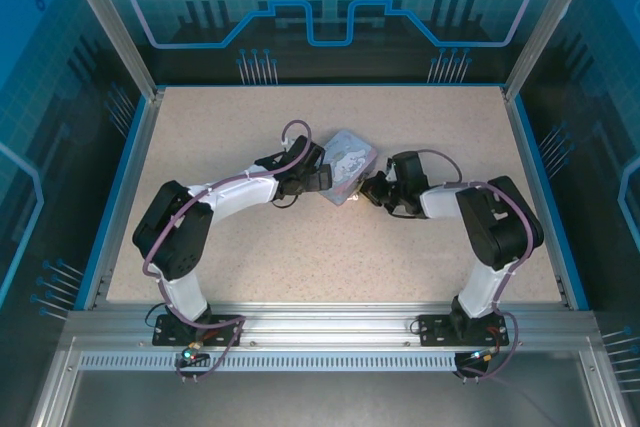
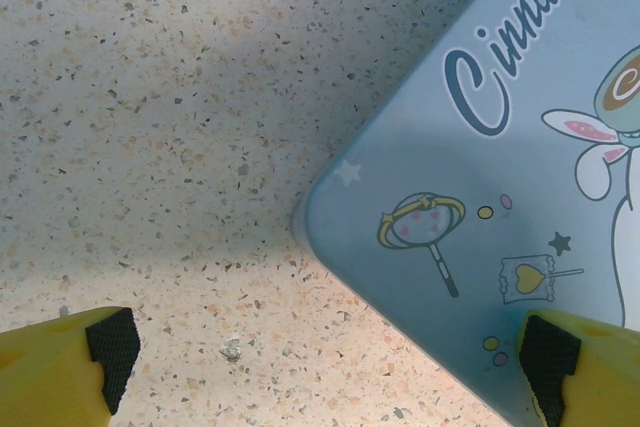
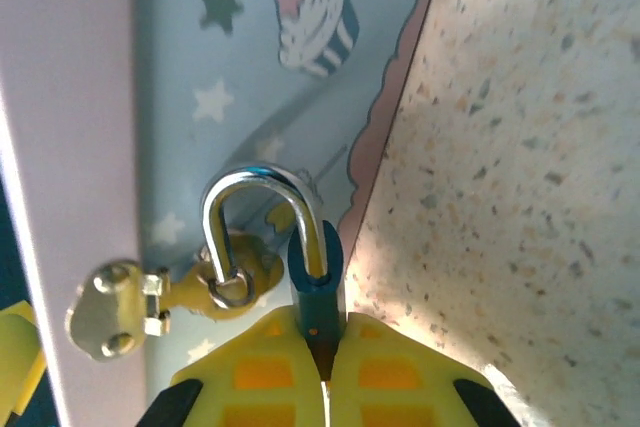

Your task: Unlock a padlock with a key

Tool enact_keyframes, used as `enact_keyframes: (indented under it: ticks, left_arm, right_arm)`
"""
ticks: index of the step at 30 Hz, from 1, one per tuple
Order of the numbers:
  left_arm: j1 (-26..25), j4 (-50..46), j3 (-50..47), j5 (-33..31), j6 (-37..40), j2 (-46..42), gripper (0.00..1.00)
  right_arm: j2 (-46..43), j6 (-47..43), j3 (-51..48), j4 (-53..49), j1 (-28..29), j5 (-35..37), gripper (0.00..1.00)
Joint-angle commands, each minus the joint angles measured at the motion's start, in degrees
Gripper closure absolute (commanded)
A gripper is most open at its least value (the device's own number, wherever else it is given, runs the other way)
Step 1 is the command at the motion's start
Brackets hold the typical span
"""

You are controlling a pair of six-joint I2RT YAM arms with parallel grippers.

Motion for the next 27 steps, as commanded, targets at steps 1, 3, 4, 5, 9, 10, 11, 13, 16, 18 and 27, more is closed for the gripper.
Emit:
enact_keyframes:
  ticks: [1, 3, 4, 5, 9, 10, 11, 13, 16, 18, 27]
  left_arm:
    - [-0.86, -5.93, -2.38, 1.96, 0.78, 2.91, 0.01]
    - [-0.91, -5.92, -2.39, 1.98, 0.74, 2.97, 0.01]
    - [-0.85, -5.95, -2.41, 2.00, 0.74, 2.93, 0.01]
    - [-0.83, -5.94, -2.38, 1.98, 0.67, 2.93, 0.01]
    - [-0.87, -6.11, -2.22, 2.01, 0.74, 2.88, 0.01]
    - [-0.91, -6.08, -2.20, 1.98, 0.82, 2.78, 0.01]
    - [-0.86, -6.13, -2.16, 1.97, 0.82, 2.75, 0.01]
    - [-0.84, -6.22, -1.86, 1.98, 1.06, 2.79, 0.01]
    - [-0.84, -6.38, -0.95, 2.00, 1.50, 2.92, 0.01]
    - [-0.82, -6.76, 0.00, 1.79, 2.09, 2.88, 0.01]
    - [-0.68, -10.43, 7.52, 1.98, 4.77, 0.82, 0.01]
  right_arm:
    - [0.45, -0.55, 1.54, 2.49, -1.75, -1.41, 1.00]
    - [0.10, -1.25, 1.45, 1.79, -2.51, -1.22, 1.00]
    - [0.05, -1.74, 1.46, 1.46, -2.88, -1.32, 1.00]
    - [-0.12, -2.11, 1.40, 1.17, -3.16, -1.40, 1.00]
    - [-1.42, -3.65, 0.44, -0.33, -4.35, -1.66, 1.00]
    - [-2.00, -3.98, 0.09, -0.60, -4.73, -1.71, 1.00]
    - [-2.61, -4.11, -0.40, -0.67, -5.01, -1.88, 1.00]
    - [-4.20, -4.52, -1.38, -1.13, -5.80, -2.14, 1.00]
    - [-6.97, -5.78, -2.51, -2.97, -6.94, -2.59, 1.00]
    - [-8.89, -6.99, -3.09, -5.87, -7.65, -2.61, 1.00]
    - [-14.91, -9.84, -7.23, -11.48, -9.50, -5.70, 1.00]
